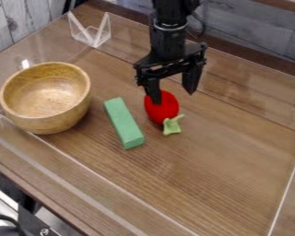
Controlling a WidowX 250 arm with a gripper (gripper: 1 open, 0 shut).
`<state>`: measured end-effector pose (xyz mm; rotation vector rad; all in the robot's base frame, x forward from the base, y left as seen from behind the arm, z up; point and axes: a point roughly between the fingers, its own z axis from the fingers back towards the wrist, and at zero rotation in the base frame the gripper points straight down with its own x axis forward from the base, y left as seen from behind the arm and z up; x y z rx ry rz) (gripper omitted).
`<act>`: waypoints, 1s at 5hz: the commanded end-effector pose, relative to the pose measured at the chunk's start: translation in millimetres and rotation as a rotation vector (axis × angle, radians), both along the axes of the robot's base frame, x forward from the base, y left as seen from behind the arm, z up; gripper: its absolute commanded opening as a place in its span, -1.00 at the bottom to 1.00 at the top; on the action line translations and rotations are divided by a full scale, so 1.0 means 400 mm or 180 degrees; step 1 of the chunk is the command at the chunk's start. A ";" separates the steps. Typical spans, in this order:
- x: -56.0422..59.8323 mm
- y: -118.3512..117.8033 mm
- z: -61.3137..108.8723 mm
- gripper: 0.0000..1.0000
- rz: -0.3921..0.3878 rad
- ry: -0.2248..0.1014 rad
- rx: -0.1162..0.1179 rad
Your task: Move the red fruit to the left
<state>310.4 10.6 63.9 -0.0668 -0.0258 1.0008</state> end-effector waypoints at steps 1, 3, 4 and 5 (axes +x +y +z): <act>-0.005 0.012 -0.022 1.00 -0.0111 -0.0080 0.0073; -0.005 0.028 -0.045 -1.00 -0.0478 -0.0091 0.0118; 0.013 0.039 -0.001 -1.00 -0.0708 -0.0128 0.0061; 0.041 0.051 0.046 -1.00 -0.0565 -0.0194 -0.0007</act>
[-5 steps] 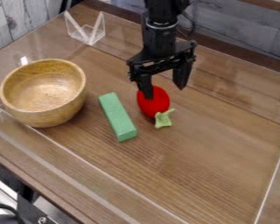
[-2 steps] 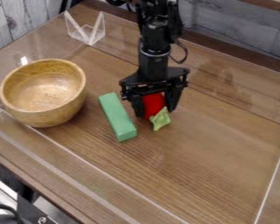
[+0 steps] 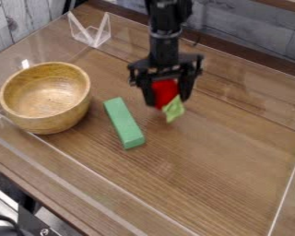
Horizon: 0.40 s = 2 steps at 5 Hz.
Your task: Move the red fruit to the left
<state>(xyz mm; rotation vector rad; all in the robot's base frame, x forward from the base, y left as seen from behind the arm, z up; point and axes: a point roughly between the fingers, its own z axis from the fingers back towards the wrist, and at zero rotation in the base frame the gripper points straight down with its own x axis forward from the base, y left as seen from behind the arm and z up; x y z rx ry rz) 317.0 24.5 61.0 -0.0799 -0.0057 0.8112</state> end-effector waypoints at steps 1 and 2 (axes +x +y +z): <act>0.057 0.045 0.092 -1.00 0.0257 -0.0284 -0.0032; 0.061 0.064 0.083 -1.00 0.0152 -0.0307 -0.0042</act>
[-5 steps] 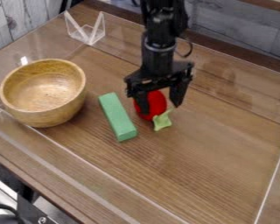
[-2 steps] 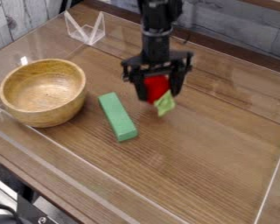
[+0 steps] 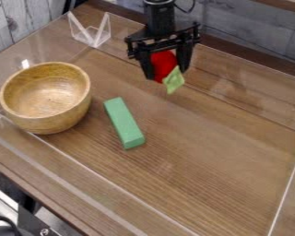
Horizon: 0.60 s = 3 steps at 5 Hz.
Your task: Move the red fruit to the left
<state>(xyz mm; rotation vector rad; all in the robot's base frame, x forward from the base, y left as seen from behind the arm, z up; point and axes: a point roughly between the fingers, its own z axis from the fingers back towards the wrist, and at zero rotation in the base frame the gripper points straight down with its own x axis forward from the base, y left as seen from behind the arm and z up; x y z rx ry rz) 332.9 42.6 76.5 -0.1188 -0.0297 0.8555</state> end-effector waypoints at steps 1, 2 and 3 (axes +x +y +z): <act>0.030 0.038 0.027 -1.00 -0.0099 -0.0224 0.0047; 0.065 0.067 0.057 -1.00 -0.0209 -0.0243 0.0021; 0.060 0.117 0.056 -1.00 -0.0094 -0.0267 0.0004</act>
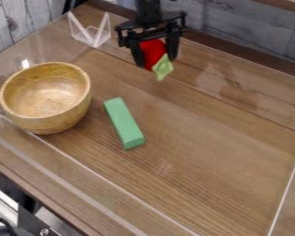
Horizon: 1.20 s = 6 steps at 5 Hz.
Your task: Move the red fruit to the left
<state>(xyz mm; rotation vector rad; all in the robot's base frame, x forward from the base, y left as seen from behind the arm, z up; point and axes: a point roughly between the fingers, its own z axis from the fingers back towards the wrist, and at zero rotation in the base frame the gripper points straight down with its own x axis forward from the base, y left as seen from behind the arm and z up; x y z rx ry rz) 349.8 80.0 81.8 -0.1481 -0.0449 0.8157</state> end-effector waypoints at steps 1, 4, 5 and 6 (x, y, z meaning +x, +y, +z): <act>0.013 0.075 0.026 -1.00 0.0139 -0.0194 0.0072; 0.025 0.193 -0.062 1.00 0.0442 -0.0140 0.0129; 0.018 0.219 -0.081 1.00 0.0317 -0.0116 0.0094; 0.013 0.244 -0.099 1.00 0.0218 -0.0105 0.0055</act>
